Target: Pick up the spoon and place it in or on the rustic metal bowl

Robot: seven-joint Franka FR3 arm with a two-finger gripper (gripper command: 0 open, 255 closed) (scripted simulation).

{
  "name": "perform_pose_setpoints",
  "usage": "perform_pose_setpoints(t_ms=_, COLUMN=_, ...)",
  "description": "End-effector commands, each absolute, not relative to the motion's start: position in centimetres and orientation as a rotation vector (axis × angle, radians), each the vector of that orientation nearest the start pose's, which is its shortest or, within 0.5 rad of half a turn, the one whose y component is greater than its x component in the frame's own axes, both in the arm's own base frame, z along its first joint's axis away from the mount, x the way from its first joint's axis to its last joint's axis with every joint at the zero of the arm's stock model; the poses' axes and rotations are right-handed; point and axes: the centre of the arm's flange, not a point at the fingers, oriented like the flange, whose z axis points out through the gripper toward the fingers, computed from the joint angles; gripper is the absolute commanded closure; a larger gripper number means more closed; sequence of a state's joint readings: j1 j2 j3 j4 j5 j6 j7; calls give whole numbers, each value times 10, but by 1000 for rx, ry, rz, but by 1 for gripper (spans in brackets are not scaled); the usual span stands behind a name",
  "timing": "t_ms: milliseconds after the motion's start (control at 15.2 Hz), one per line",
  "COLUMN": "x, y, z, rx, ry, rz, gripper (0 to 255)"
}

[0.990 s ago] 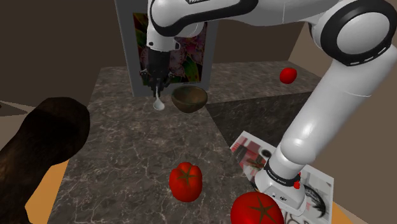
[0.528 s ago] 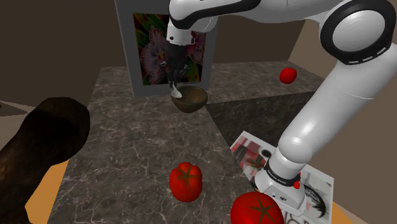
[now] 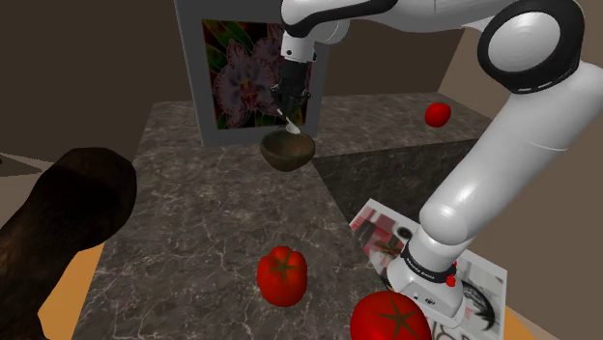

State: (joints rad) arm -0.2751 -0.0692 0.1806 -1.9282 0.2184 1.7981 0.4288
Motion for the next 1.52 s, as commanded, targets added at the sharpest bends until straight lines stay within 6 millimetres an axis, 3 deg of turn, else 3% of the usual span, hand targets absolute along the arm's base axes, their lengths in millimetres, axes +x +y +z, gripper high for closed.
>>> perform_pose_setpoints(t_ms=0, x=534, y=-44, z=511, rx=-2830, ry=842, rz=139, gripper=255)
perform_pose_setpoints(t_ms=924, x=534, y=-44, z=437, rx=-2830, ry=842, rz=139, gripper=255)
perform_pose_setpoints(t_ms=1452, x=534, y=-44, z=435, rx=-2830, ry=842, rz=139, gripper=255)
